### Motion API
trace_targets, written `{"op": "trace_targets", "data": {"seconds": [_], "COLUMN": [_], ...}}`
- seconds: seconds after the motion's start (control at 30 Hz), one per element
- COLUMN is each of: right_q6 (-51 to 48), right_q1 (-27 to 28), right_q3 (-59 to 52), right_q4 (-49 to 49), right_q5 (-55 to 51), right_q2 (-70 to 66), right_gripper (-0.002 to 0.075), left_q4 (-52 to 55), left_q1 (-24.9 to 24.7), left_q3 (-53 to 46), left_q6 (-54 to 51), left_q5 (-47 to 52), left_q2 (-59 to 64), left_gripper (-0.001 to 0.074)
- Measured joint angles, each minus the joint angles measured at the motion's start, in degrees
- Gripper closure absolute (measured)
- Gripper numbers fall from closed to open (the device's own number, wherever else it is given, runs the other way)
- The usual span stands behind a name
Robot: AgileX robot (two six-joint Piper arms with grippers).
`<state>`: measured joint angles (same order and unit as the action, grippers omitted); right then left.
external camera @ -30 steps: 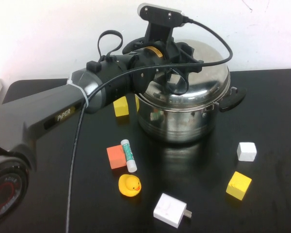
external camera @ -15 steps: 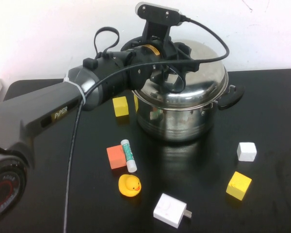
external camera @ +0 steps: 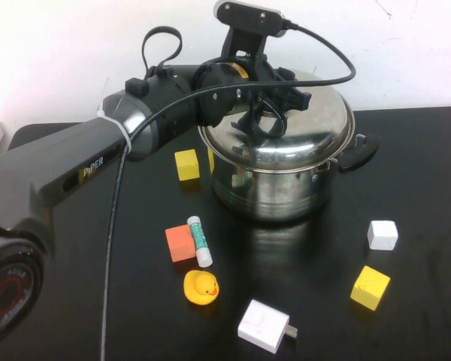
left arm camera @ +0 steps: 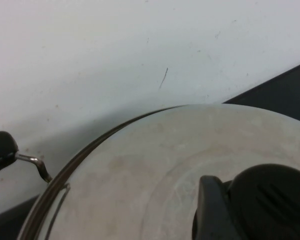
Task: Cover the pot
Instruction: Place the pot lid on the pot
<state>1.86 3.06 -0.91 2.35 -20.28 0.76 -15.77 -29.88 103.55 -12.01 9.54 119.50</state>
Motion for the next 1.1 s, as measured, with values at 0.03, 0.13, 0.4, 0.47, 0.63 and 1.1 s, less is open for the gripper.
{"op": "trace_targets", "data": {"seconds": [0.03,0.13,0.4,0.47,0.63,1.1], "right_q6": [0.0,0.0,0.0,0.0,0.0,0.0], "right_q1": [0.0,0.0,0.0,0.0,0.0,0.0], "right_q3": [0.0,0.0,0.0,0.0,0.0,0.0], "right_q4": [0.0,0.0,0.0,0.0,0.0,0.0], "right_q5": [0.0,0.0,0.0,0.0,0.0,0.0], "right_q2": [0.0,0.0,0.0,0.0,0.0,0.0], "right_gripper": [0.0728,0.0728,0.0728,0.0728,0.0728,0.0728], "left_q4": [0.0,0.0,0.21,0.21,0.21,0.02], "left_q1": [0.0,0.0,0.0,0.0,0.0,0.0], "left_q3": [0.0,0.0,0.49,0.49,0.62,0.62], "left_q6": [0.0,-0.14,-0.24,-0.24,-0.24,-0.31], "left_q5": [-0.04,0.02,-1.39,-2.85,-4.21,-5.65], "left_q2": [0.0,0.0,1.19,1.63,2.1,2.8], "left_gripper": [0.0407,0.0407,0.0407,0.0407,0.0407,0.0407]}}
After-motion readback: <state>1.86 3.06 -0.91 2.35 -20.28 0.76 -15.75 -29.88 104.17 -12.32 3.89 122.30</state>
